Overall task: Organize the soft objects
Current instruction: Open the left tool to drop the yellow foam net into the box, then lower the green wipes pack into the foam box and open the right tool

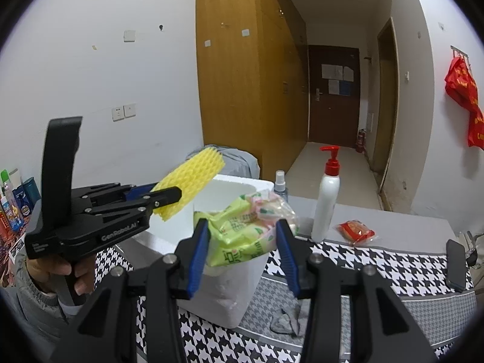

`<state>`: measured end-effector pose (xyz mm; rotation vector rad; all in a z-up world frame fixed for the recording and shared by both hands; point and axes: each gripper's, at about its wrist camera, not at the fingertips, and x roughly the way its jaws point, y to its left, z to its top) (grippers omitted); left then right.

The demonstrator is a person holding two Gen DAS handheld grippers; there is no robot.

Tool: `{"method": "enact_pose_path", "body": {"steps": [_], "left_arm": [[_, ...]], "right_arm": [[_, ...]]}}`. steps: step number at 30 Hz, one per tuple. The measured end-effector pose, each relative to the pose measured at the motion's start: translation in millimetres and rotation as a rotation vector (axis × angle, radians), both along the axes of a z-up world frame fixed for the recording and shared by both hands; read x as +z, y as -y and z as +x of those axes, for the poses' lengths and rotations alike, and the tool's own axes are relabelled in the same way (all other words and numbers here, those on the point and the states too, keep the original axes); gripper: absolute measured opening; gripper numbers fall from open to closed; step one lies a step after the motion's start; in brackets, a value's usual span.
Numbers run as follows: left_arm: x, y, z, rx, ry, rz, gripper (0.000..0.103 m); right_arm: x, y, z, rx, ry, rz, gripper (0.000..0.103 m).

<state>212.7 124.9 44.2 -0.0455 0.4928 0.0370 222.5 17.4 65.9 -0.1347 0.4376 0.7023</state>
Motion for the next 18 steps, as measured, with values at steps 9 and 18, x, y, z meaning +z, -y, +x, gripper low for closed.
{"method": "enact_pose_path", "body": {"steps": [9,18], "left_arm": [[-2,3,3,0.021,0.017,0.004,0.048],[3,4,-13,0.049,0.103,0.026,0.101]], "right_arm": [[-1,3,1,-0.016,-0.009,-0.001,0.049],[-1,5,2,-0.022,-0.01,0.002,0.049]]}}
